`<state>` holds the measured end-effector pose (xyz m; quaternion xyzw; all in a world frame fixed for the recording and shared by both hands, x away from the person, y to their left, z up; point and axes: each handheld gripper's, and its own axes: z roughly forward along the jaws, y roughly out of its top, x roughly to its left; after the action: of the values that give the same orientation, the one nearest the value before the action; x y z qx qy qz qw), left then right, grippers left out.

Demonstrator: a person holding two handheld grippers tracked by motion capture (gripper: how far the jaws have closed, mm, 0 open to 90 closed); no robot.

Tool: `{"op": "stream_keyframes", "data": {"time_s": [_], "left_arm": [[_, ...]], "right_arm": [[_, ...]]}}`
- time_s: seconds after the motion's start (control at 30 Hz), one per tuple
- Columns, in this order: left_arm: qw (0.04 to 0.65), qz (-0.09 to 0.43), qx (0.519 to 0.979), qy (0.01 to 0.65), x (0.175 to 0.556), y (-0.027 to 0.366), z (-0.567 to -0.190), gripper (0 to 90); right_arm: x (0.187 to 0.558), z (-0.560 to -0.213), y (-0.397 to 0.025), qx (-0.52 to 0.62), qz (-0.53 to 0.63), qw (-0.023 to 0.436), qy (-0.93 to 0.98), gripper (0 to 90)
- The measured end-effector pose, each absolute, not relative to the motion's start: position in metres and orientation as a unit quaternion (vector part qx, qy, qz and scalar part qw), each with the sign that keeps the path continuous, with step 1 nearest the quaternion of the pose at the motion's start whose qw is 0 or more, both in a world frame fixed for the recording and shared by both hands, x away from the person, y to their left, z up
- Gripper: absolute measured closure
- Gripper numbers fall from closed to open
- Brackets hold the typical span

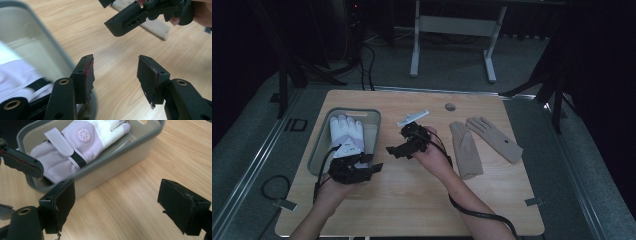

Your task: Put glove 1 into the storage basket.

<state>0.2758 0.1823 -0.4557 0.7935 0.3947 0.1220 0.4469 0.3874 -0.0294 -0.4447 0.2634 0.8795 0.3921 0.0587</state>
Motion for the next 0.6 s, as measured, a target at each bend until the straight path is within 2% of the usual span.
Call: {"op": "stream_keyframes", "data": {"time_s": [0.3,0.43,0.6], "left_arm": [[0.46,0.115,0.803,0.361,0.275,0.149,-0.464,46.7],[0.458,0.107,0.805,0.361,0.276,0.138,-0.471,40.7],[0.461,0.103,0.804,0.361,0.279,0.13,-0.48,28.1]], "right_arm": [[0.378,-0.444,-0.072,0.27,0.405,0.063,0.871,13.7],[0.376,-0.445,-0.093,0.279,0.415,0.066,0.864,13.4],[0.375,-0.45,-0.121,0.3,0.419,0.075,0.854,13.0]]}}
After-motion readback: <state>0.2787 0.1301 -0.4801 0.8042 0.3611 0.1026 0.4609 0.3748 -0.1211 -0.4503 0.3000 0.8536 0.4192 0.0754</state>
